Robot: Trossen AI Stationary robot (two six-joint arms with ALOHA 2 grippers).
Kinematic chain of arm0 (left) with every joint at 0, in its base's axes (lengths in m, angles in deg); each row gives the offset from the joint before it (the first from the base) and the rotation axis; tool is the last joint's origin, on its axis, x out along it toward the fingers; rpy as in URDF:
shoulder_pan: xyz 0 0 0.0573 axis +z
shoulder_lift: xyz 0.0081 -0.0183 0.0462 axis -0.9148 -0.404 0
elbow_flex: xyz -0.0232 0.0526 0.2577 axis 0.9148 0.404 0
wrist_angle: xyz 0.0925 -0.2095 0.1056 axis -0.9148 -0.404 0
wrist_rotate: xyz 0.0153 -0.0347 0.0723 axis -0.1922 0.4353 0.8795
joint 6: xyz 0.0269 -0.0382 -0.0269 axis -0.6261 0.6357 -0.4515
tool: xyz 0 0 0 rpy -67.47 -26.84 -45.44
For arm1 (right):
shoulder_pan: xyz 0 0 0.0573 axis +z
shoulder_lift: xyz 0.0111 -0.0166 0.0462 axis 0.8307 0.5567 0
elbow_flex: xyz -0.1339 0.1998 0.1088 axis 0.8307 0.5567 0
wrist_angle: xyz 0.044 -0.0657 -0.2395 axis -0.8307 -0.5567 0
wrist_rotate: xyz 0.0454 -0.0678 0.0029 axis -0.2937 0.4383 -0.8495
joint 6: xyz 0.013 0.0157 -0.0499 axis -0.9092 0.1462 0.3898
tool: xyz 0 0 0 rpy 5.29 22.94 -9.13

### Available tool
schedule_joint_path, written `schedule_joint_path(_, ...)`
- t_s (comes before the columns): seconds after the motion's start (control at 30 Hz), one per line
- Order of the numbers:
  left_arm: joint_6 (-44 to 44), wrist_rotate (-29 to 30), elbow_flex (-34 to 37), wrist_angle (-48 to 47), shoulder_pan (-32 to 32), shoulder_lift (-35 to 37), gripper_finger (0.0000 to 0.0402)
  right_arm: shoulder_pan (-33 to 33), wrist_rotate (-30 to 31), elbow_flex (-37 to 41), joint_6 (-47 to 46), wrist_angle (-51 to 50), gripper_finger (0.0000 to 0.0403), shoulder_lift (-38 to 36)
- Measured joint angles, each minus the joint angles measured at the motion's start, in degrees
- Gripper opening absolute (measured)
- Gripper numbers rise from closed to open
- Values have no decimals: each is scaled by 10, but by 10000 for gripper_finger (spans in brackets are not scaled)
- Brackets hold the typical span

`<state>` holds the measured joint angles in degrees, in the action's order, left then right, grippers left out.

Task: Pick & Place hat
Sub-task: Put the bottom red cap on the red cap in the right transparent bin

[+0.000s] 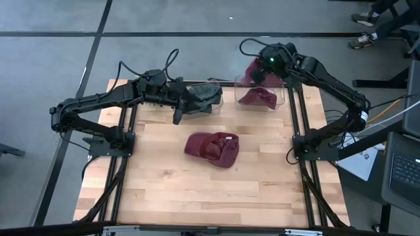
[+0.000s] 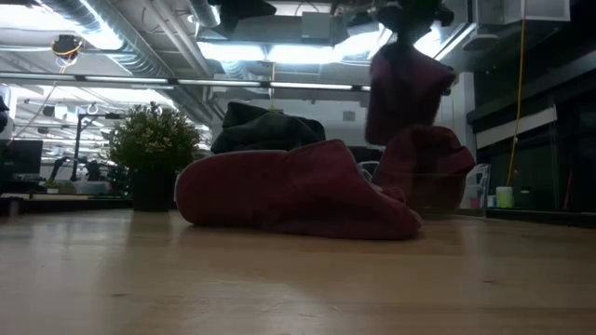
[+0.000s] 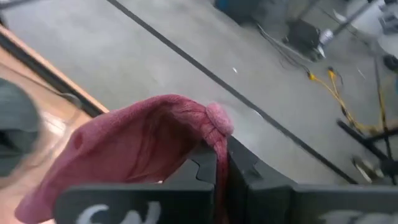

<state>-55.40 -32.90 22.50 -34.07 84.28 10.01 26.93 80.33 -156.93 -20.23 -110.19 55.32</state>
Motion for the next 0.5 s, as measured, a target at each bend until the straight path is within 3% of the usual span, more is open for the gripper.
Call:
schedule_joint_path(0.37, -1, 0, 0, 0, 0, 0, 158, -83, -52, 4, -16, -44, 7, 0)
schedule_joint_path(0.5, -1, 0, 0, 0, 0, 0, 157, -111, -113, 4, -30, -45, 7, 1)
